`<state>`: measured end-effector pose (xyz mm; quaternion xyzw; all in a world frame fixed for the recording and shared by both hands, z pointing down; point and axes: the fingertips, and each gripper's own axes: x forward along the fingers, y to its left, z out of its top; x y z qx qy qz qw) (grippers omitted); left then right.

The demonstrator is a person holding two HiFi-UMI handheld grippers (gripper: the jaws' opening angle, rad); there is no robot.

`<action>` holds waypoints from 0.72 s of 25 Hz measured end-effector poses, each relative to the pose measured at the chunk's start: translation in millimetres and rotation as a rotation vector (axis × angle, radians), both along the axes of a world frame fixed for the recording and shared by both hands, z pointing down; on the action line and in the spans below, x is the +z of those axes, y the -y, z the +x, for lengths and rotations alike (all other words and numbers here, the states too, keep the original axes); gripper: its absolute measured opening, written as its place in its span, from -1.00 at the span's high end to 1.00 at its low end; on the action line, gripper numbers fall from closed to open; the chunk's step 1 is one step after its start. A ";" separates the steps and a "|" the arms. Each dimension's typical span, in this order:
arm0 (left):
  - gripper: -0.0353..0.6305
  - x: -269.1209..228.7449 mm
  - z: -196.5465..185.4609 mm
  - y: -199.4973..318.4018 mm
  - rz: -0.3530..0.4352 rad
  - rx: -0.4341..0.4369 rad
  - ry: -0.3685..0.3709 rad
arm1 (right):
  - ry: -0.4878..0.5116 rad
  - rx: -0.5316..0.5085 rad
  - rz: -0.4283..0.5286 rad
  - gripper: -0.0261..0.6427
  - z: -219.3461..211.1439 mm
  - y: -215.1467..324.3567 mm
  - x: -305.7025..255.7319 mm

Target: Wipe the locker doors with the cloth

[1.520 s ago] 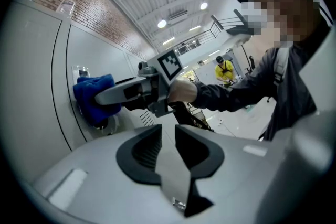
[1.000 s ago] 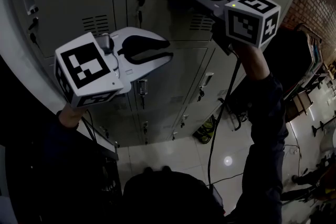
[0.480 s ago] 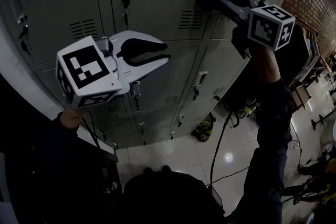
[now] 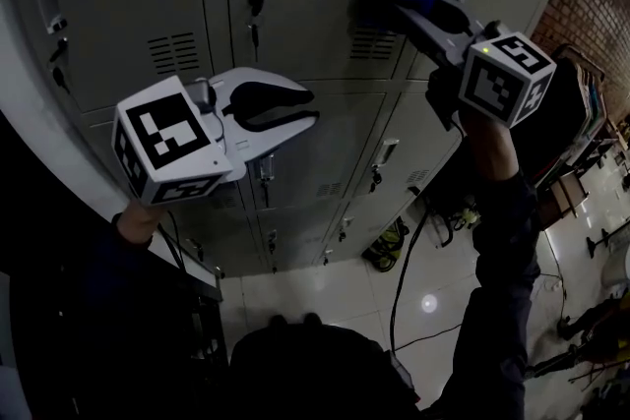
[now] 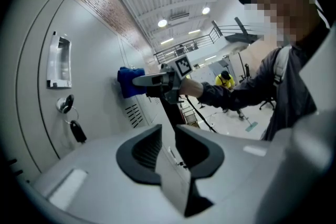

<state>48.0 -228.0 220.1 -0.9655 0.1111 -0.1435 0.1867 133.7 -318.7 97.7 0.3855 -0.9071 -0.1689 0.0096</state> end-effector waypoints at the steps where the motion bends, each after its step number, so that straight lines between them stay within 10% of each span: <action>1: 0.72 -0.1 -2.2 -0.3 0.000 -0.003 -0.002 | -0.007 -0.023 -0.001 0.56 -11.9 -3.0 3.1; 11: 0.72 8.5 -24.1 -8.4 -0.040 -0.033 0.005 | -0.061 -0.217 -0.057 0.56 -120.9 -10.3 39.4; 18: 0.72 11.3 -26.6 -5.5 -0.039 -0.027 -0.004 | -0.084 -0.183 -0.065 0.56 -119.9 0.9 42.1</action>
